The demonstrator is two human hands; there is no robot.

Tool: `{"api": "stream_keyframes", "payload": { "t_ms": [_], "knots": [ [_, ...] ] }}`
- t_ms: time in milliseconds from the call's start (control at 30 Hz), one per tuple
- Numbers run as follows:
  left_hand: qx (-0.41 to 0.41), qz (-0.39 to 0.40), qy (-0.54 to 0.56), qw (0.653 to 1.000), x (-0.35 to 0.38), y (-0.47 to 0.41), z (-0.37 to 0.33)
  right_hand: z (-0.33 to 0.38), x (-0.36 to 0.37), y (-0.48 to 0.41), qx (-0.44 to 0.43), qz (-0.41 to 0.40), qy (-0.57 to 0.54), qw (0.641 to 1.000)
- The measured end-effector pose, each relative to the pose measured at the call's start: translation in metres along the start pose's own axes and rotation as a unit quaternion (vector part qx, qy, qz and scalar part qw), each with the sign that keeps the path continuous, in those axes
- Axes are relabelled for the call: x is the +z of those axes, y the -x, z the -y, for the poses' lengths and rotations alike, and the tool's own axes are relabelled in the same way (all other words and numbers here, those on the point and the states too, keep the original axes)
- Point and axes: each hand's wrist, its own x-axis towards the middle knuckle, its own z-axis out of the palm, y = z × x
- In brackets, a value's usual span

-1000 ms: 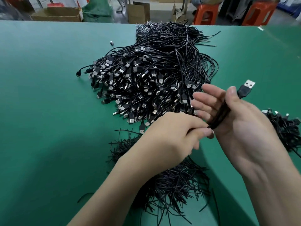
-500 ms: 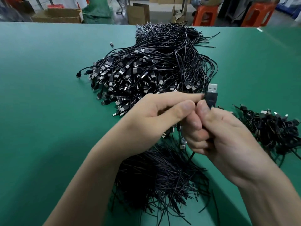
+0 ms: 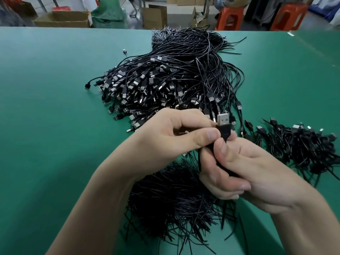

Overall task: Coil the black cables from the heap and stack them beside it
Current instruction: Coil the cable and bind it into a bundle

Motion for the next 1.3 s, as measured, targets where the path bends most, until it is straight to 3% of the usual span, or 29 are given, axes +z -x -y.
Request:
{"api": "stream_keyframes", "payload": {
  "t_ms": [167, 333, 567, 833, 933, 1067, 1167, 1300],
  "knots": [
    [-0.004, -0.013, -0.017, 1.0, 0.002, -0.001, 0.002, 0.001, -0.004, 0.0, 0.018, 0.004, -0.08, 0.997],
    [0.006, 0.005, 0.006, 1.0, 0.004, -0.001, 0.0, 0.004, -0.009, 0.003, 0.0, 0.061, -0.163, 0.985],
    [0.034, 0.014, 0.003, 0.999, -0.005, 0.002, -0.001, -0.003, -0.011, 0.001, -0.04, 0.048, -0.022, 0.998],
    [0.008, -0.085, 0.019, 0.996, -0.002, -0.003, 0.014, -0.006, -0.008, -0.007, -0.056, -0.166, -0.056, 0.983],
    [0.011, -0.097, 0.076, 0.992, 0.002, -0.003, 0.015, -0.009, -0.001, -0.013, -0.093, -0.256, -0.03, 0.962],
    [0.011, -0.159, 0.025, 0.987, 0.001, -0.005, 0.013, -0.019, 0.008, -0.02, -0.094, -0.358, 0.081, 0.925],
    [0.0, -0.183, 0.017, 0.983, 0.001, -0.004, 0.014, -0.024, 0.01, -0.021, -0.046, -0.334, 0.132, 0.932],
    [0.005, -0.19, 0.001, 0.982, 0.0, -0.004, 0.013, -0.019, 0.019, -0.021, -0.022, -0.191, -0.019, 0.981]
  ]
}}
